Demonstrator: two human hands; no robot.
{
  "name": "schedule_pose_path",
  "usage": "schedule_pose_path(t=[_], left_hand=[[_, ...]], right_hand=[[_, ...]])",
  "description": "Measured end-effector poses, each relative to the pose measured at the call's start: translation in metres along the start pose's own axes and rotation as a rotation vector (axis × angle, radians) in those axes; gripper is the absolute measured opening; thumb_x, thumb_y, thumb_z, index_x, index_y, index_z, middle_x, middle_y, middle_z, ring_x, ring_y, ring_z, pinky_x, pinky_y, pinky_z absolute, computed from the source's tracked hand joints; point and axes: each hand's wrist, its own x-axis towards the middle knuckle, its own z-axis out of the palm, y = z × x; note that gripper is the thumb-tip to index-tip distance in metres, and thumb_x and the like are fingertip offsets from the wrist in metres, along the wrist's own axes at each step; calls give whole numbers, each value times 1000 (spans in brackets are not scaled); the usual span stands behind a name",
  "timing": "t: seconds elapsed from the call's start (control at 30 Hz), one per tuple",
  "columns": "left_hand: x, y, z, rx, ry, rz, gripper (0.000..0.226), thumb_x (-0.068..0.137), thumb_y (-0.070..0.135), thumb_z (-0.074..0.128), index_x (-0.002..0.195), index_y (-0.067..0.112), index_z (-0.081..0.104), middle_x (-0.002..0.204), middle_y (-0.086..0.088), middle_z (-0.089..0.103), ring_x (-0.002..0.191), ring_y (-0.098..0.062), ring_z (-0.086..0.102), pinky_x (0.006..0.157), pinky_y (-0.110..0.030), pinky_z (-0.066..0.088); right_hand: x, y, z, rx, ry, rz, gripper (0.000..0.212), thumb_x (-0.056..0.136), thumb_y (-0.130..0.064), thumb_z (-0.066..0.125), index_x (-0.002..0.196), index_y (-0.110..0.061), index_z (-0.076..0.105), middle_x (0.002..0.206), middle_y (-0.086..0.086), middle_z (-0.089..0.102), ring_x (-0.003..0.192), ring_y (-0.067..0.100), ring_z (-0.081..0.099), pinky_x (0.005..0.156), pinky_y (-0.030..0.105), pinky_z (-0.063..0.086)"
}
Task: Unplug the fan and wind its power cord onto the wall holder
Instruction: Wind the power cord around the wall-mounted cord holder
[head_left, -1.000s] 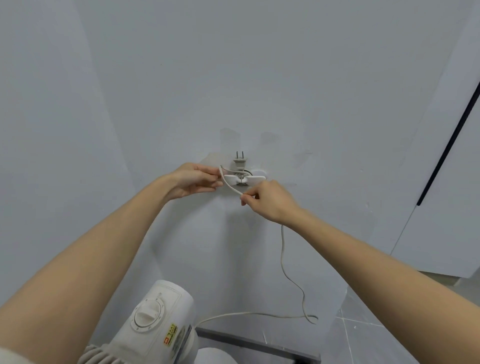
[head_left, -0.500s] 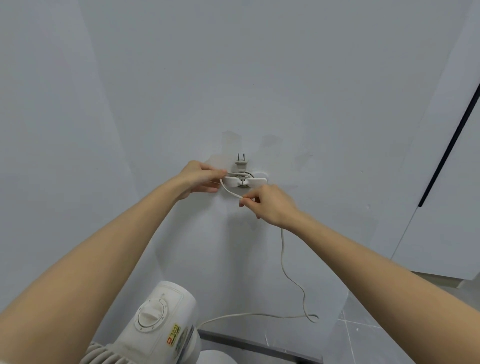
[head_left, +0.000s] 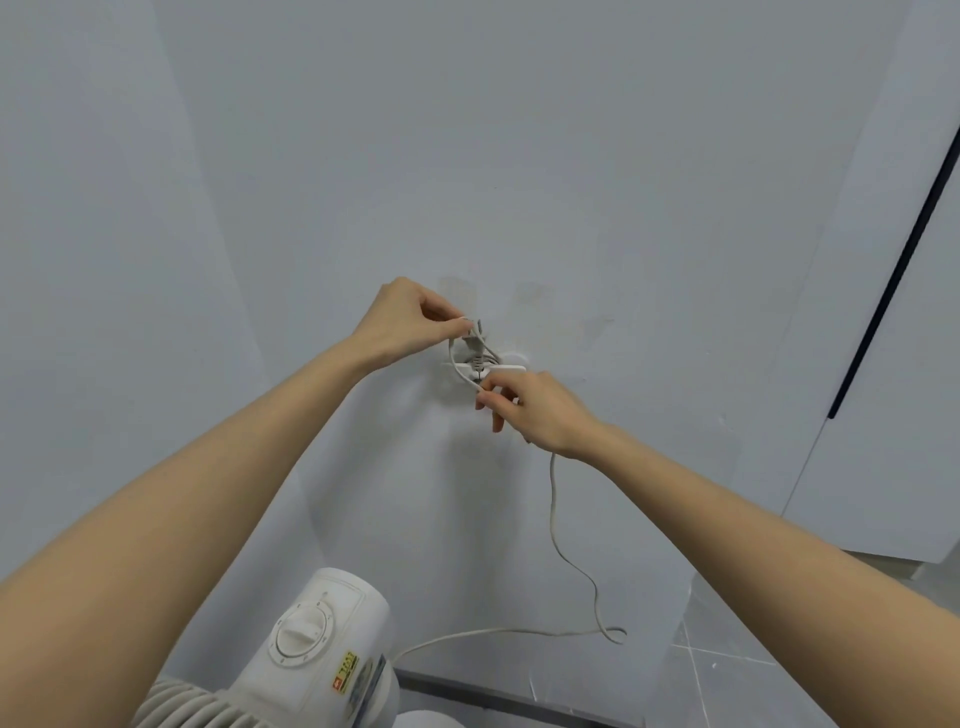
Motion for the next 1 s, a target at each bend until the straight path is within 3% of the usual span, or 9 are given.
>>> schedule_pose_path(t=[0.1, 0.27, 0.4, 0.6, 0.7, 0.77, 0.87, 1.0], left_hand=[[6, 2, 6, -11, 15, 19, 10, 78, 21, 72, 84, 15, 78, 75, 8, 72, 64, 7, 63, 64, -6, 48], [15, 1, 11, -59, 55, -31, 11, 80, 19, 71, 84, 10, 77, 84, -7, 75, 73, -18, 69, 78, -31, 58], [19, 4, 14, -61, 48, -35, 12, 82, 12, 68, 87, 4, 76, 81, -10, 73, 64, -8, 64, 73, -25, 58], [18, -10, 10, -43, 80, -143, 11, 79, 18, 70, 82, 11, 78, 79, -6, 75, 73, -19, 72, 77, -28, 59], [15, -27, 10, -113, 100, -266, 11, 75, 18, 76, 81, 9, 77, 79, -9, 74, 71, -20, 72, 73, -28, 60], [10, -38, 10, -157, 81, -332, 15, 75, 16, 77, 84, 4, 76, 82, -13, 73, 67, -20, 69, 68, -26, 61], [3, -51, 12, -199, 8, -382, 17, 79, 15, 74, 86, -1, 75, 85, -16, 71, 62, -17, 65, 62, -21, 60], [-5, -63, 21, -235, -73, -431, 17, 84, 14, 70, 91, -1, 73, 88, -13, 69, 52, -8, 63, 58, -17, 58]], right_hand=[[0, 0, -5, -15, 22, 22, 20, 98, -34, 46, 89, -25, 62, 79, -7, 72, 52, -1, 50, 67, 36, 49], [4, -3, -6, -11, 70, 28, 21, 98, -34, 46, 93, -23, 64, 86, -9, 65, 59, 3, 48, 69, 34, 47], [8, -8, 1, -70, 80, -12, 21, 99, -34, 44, 99, -23, 62, 70, -16, 47, 81, 13, 47, 67, 33, 39], [8, -7, 4, -106, 113, -21, 23, 100, -35, 41, 103, -24, 61, 102, -6, 65, 88, 17, 52, 66, 30, 34], [7, -7, 5, -104, 105, -29, 22, 100, -34, 42, 103, -24, 61, 99, -7, 62, 87, 16, 51, 67, 31, 37], [8, -8, 7, -119, 95, -55, 22, 99, -32, 43, 102, -21, 62, 102, -8, 58, 97, 18, 54, 72, 34, 44], [9, -8, 13, -162, 63, -77, 23, 99, -31, 45, 101, -20, 65, 123, -9, 53, 110, 18, 52, 80, 38, 49], [7, -5, 18, -255, 13, -114, 25, 98, -33, 49, 100, -19, 69, 136, -8, 43, 120, 17, 45, 75, 34, 46]])
